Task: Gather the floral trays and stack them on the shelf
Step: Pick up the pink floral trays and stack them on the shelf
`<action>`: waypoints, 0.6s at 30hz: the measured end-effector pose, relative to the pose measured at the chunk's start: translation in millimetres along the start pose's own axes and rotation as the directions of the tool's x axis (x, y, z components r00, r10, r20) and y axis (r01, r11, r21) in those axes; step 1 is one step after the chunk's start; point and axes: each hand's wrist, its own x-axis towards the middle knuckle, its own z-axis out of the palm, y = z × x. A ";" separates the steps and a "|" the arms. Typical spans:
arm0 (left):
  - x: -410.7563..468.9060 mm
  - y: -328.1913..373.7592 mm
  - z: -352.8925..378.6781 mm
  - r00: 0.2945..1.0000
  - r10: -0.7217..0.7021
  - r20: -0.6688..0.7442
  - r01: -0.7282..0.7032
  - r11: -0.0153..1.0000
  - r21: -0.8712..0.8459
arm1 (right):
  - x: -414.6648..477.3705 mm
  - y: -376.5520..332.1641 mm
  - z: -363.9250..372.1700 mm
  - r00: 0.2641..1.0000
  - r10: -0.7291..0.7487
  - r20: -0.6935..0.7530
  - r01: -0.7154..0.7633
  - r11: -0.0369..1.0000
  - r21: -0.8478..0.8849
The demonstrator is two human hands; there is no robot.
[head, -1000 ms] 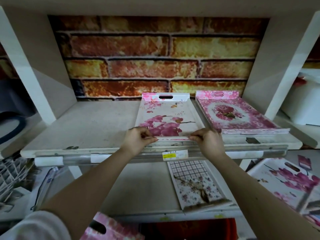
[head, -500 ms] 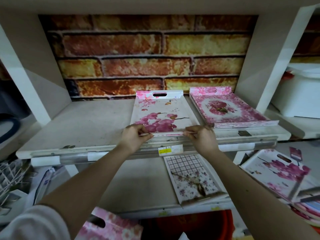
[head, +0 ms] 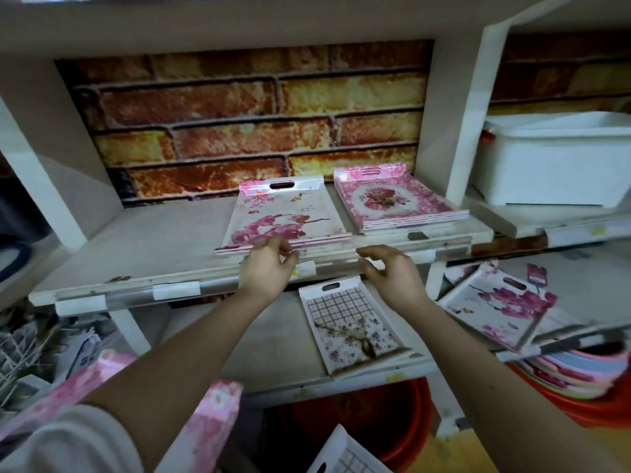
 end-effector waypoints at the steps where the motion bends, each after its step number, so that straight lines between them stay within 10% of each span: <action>1: -10.4 14.0 5.0 0.999 -0.016 0.028 0.018 0.998 -0.060 | -11.8 5.3 -11.4 1.000 0.023 -0.007 -0.023 1.000 0.013; 18: -210.4 225.3 123.7 0.938 0.112 0.328 -0.023 0.964 -0.265 | -239.8 101.8 -193.6 0.932 0.348 -0.104 -0.335 0.934 0.123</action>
